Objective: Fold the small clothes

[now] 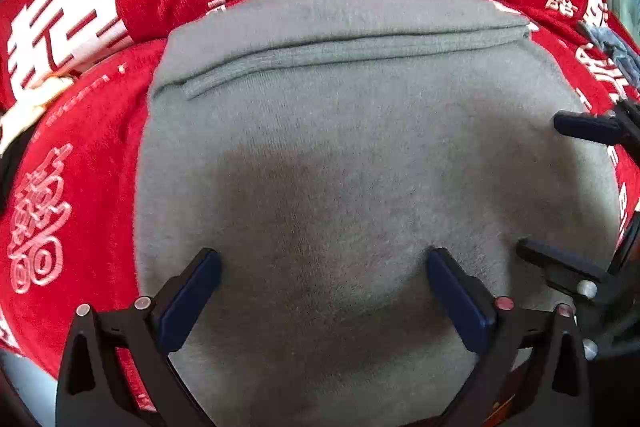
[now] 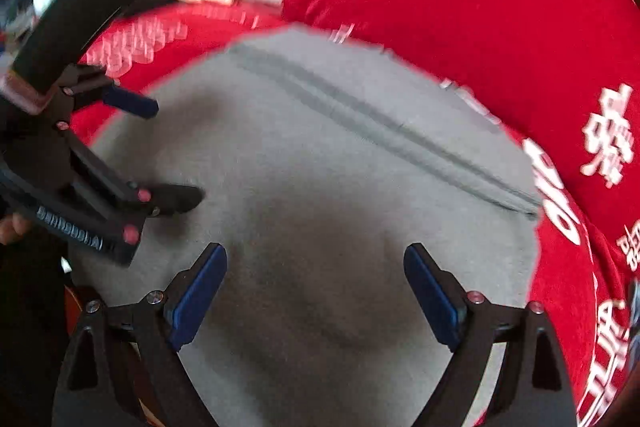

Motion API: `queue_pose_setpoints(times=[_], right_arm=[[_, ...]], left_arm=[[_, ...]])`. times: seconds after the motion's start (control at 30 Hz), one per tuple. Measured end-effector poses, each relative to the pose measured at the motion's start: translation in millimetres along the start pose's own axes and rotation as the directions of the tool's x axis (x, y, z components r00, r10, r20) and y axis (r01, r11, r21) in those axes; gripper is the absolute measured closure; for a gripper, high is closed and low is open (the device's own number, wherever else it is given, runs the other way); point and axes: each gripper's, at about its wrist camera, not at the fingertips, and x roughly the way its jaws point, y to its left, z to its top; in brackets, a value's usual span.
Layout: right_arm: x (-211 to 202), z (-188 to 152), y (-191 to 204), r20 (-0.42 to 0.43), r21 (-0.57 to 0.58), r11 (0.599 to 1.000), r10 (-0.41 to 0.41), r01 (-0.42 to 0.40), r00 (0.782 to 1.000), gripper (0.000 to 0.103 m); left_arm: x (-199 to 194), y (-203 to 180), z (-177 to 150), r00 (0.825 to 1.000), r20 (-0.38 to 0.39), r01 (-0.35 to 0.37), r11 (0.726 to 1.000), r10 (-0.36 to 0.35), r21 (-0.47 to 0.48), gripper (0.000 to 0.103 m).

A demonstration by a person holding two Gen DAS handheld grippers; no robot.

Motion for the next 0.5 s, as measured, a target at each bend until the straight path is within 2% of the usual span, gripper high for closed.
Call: queue_pose_setpoints(times=[0.03,0.07,0.13,0.23,0.3,0.33,0.43,0.5], right_arm=[[10.6,-1.8,0.4,-0.053,-0.015,1.000,-0.009,0.009,0.999,0.011],[9.8,-7.2,-4.7,-0.031,0.010,1.000,0.022,-0.021,0.999,0.010],[6.6,-20.8,-15.6,-0.046,0.042,0.997,0.059,-0.057,0.997,0.009],[-4.4,-51.1,-22.9,-0.041,0.003,1.000,0.031,-0.031,0.999,0.005],[-12.4,-65.4,-30.2,-0.035,0.018,0.999,0.038,-0.037,0.999,0.003],[-13.2,-75.1,-31.8,-0.065,0.009,1.000,0.008,-0.007,0.998,0.002],[-21.5,-93.3,-31.8,-0.068,-0.022,0.999,-0.028,0.027,0.997,0.002],[-26.8,-95.4,-31.1,-0.077,-0.027,0.999,-0.049,0.047,0.996,0.002]], left_arm=[[-0.5,2.0,-2.7,1.000,-0.006,0.003,1.000,-0.003,0.004,0.000],[-2.1,5.4,-7.9,1.000,-0.011,0.000,1.000,0.000,0.016,0.000],[-5.5,12.0,-20.2,1.000,-0.017,-0.003,0.999,0.004,0.034,0.000],[-10.4,22.8,-40.8,1.000,-0.017,-0.007,0.999,0.008,0.049,0.000],[-13.3,26.8,-52.0,1.000,-0.021,-0.015,0.999,0.016,0.049,0.000],[-14.8,26.4,-56.0,1.000,-0.023,-0.020,0.999,0.021,0.051,0.000],[-14.2,23.2,-57.9,0.999,-0.034,-0.041,0.997,0.043,0.066,0.000],[-18.3,24.3,-56.1,0.996,-0.072,-0.048,0.997,0.052,0.058,0.000]])
